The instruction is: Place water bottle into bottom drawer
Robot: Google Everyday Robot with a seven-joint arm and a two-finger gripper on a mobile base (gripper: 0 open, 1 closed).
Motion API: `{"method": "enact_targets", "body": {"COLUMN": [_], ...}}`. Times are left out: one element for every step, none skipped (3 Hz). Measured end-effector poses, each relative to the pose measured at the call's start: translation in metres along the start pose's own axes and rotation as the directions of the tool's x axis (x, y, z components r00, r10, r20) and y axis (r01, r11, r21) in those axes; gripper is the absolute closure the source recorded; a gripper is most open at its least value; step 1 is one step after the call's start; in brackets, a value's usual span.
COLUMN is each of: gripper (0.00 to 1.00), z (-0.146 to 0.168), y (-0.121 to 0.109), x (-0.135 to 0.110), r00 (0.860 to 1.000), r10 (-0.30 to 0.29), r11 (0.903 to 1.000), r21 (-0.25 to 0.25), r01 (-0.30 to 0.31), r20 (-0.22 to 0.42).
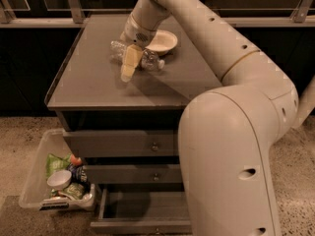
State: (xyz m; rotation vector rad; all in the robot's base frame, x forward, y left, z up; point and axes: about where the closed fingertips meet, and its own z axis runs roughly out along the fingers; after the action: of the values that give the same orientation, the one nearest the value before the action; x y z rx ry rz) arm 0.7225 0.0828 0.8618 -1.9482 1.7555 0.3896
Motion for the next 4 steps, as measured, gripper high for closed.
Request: {"method": "enact_targets", "body": {"gripper": [0.00,0.00,0.00,0.20], "z": [0.003,0.012,0.020,0.020], "y": [-0.005,-0.011,-0.012,-0.012], "x": [0.009,0.022,0.033,0.033], "r00": [0.999,0.997,0.996,0.996], "r10": [0.014,0.037,0.058,0.058], "r11": [0.9999,0.9992,0.9979,0.9979], "r21": [0.000,-0.014,-0.025,-0.026], "r01": [-0.014,-0.038,-0.060,-0.060], "r20": [-0.031,-0.066,-0.070,-0.070]}}
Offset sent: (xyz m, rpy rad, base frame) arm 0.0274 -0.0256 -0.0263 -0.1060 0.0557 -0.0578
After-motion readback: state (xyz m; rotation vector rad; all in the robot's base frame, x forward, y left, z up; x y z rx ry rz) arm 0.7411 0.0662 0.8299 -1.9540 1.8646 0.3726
